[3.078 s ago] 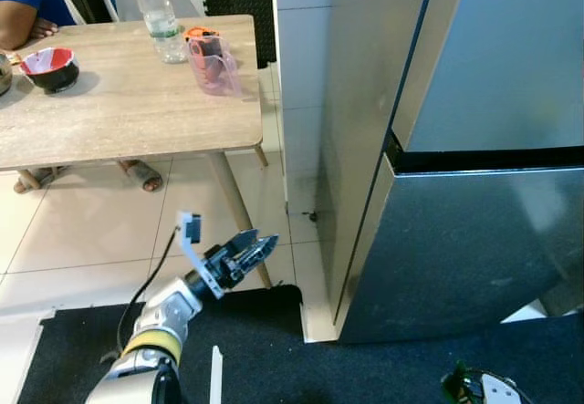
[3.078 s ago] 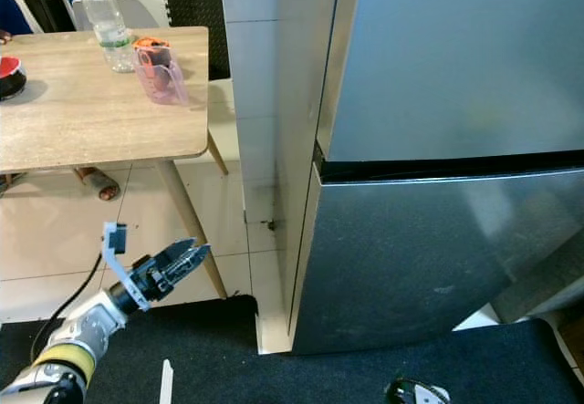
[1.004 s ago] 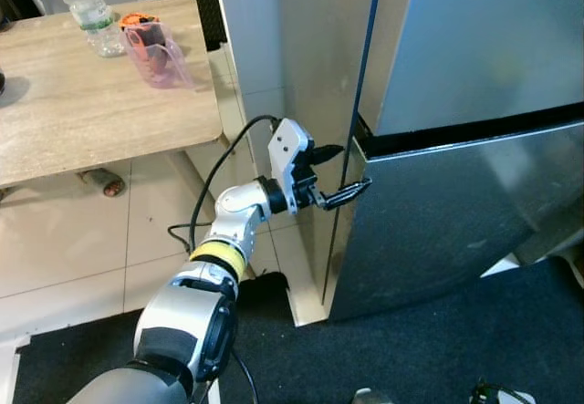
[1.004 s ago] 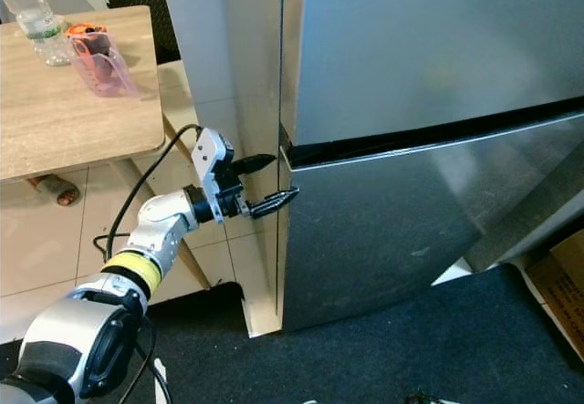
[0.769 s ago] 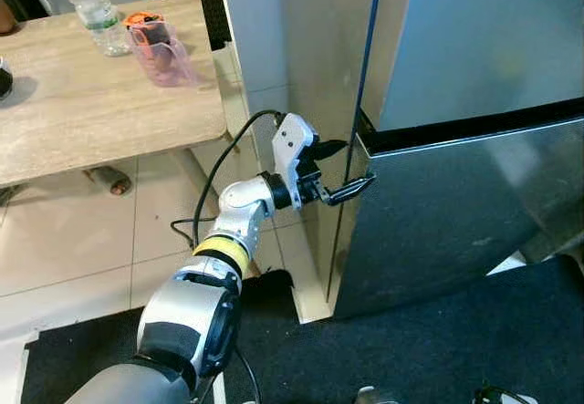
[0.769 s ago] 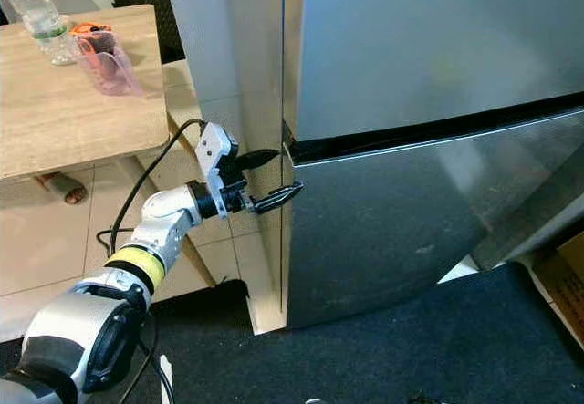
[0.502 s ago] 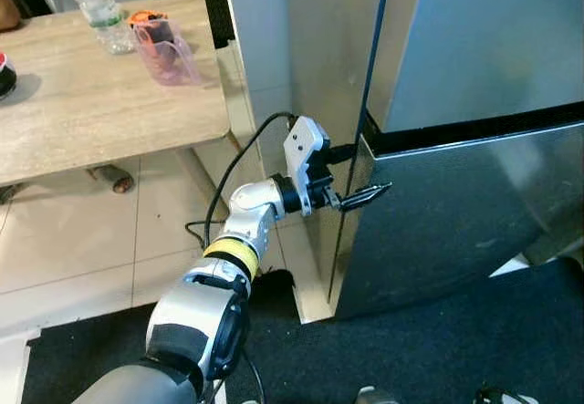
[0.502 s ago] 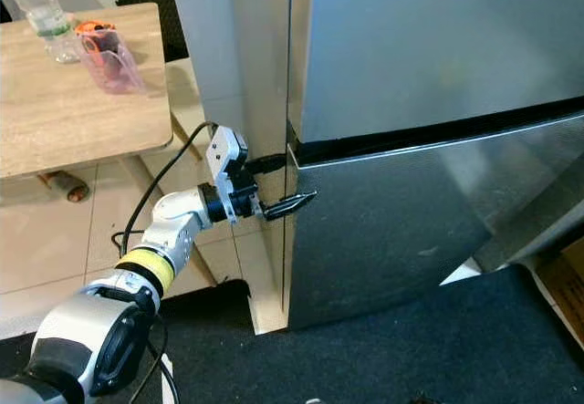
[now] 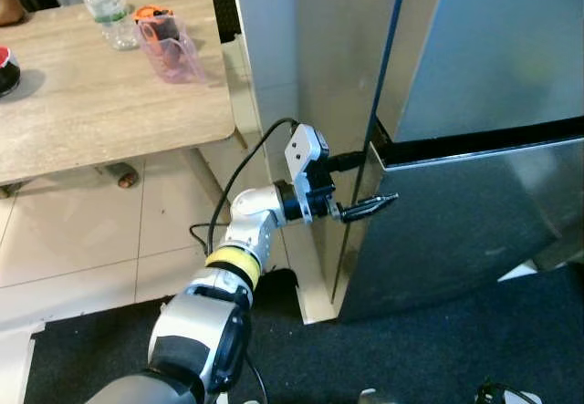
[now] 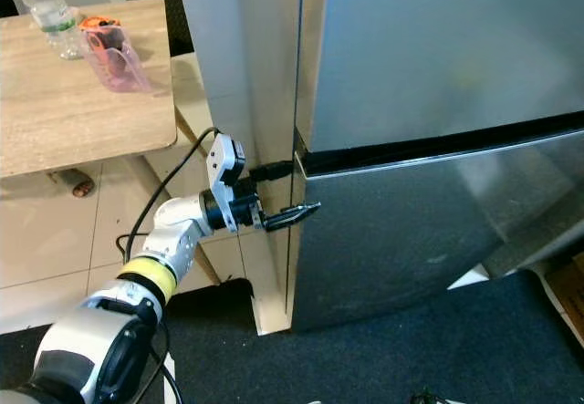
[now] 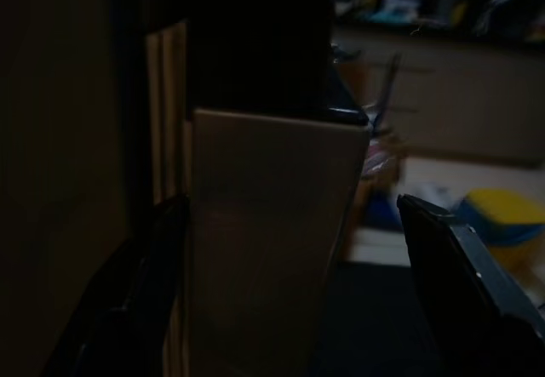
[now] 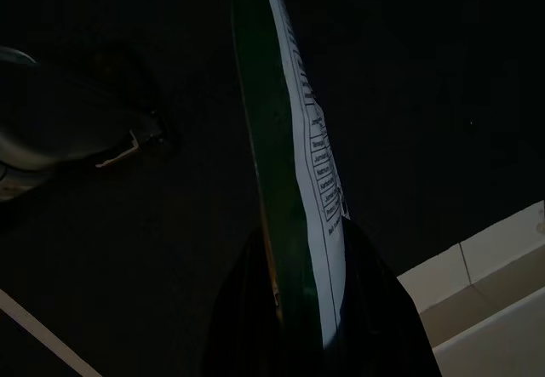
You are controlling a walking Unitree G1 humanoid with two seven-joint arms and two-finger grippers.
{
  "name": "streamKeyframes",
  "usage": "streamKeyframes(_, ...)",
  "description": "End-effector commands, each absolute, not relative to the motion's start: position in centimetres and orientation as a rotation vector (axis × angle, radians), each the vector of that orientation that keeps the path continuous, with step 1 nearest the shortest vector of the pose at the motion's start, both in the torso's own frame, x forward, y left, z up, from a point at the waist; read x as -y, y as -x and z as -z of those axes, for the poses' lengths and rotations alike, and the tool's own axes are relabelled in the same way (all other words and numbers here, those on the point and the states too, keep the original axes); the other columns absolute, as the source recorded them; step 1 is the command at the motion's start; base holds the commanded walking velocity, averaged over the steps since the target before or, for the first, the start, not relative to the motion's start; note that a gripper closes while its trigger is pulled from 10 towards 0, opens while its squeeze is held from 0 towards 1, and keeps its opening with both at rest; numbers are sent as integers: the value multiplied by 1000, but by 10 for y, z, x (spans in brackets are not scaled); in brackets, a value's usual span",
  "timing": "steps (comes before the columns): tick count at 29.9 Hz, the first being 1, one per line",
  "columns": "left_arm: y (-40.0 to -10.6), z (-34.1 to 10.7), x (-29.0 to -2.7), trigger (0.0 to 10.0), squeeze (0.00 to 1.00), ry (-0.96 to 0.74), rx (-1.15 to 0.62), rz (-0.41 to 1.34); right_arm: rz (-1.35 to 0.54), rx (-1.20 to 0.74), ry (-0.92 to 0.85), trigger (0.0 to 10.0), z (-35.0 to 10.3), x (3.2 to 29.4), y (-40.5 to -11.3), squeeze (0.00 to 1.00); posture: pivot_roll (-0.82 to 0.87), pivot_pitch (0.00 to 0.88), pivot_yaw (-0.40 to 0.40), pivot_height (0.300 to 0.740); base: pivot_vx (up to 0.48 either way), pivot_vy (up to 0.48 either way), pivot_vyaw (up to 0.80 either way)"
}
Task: Restocking fridge
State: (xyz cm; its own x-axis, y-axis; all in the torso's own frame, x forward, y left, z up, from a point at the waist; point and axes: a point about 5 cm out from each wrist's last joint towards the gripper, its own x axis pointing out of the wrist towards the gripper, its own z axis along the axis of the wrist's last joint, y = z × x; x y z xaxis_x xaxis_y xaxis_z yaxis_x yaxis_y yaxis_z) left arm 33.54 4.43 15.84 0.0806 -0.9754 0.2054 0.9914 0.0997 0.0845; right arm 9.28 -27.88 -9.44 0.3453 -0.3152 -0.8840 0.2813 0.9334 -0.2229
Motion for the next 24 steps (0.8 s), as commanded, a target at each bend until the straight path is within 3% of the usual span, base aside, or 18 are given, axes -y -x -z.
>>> streamKeyframes(1,-303,-137,-6,10000,0,71,110,1824,407,-1161,29,10000,95,280,-89,0,-176,148,37,740,0,0,0)
streamKeyframes(12,-294,-128,-13,10000,0,108,70,1863,402,-1161,24,10000,96,276,-91,0,-159,136,44,740,0,0,0)
streamKeyframes(19,-294,-86,-49,10000,0,61,-104,1637,394,-1177,28,10000,98,272,-89,0,-148,127,50,740,0,0,0)
streamKeyframes(23,-275,-29,-98,10000,0,96,-374,1343,393,-1208,44,10000,100,271,-84,0,-141,125,48,740,0,0,0)
streamKeyframes(24,-275,-29,-98,10000,0,96,-374,1343,393,-1208,44,10000,100,271,-84,0,-141,125,48,740,0,0,0)
